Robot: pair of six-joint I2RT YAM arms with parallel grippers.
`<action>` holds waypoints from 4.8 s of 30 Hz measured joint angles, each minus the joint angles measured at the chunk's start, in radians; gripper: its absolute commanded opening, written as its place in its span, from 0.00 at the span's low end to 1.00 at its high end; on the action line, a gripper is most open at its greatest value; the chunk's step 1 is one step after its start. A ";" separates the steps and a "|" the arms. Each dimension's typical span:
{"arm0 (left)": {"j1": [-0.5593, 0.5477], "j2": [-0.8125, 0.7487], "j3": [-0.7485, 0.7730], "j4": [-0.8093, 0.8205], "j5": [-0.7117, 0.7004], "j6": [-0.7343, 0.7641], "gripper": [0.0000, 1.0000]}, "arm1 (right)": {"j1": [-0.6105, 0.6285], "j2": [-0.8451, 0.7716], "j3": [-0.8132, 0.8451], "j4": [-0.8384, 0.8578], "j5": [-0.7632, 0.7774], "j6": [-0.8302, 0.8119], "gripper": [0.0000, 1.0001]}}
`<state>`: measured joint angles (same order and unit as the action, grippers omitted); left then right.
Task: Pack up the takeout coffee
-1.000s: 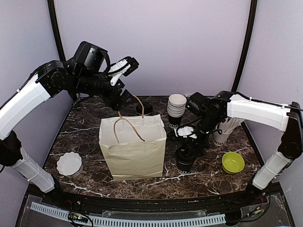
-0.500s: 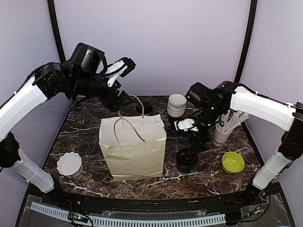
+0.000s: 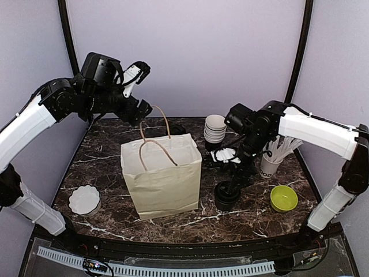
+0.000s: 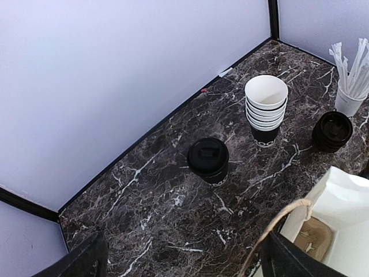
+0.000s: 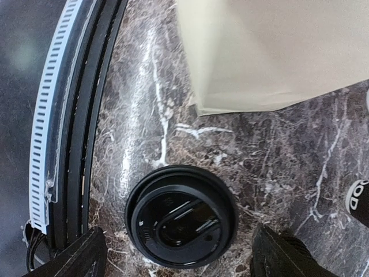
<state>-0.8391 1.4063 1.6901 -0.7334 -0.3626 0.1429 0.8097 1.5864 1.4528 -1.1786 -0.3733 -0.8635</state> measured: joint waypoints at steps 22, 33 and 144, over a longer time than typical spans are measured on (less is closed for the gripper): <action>0.006 -0.023 -0.043 0.043 0.343 -0.007 0.90 | 0.096 -0.003 -0.048 0.005 0.193 -0.023 0.85; 0.006 -0.020 -0.043 0.043 0.422 -0.009 0.90 | 0.097 0.020 -0.048 0.003 0.211 -0.027 0.81; 0.006 -0.114 -0.113 -0.196 0.272 -0.170 0.75 | -0.058 -0.017 0.714 -0.014 0.336 -0.019 0.58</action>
<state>-0.8330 1.2922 1.5772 -0.9295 -0.0910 -0.0269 0.7513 1.5692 2.1666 -1.1923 -0.0376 -0.8829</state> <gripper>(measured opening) 0.800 0.698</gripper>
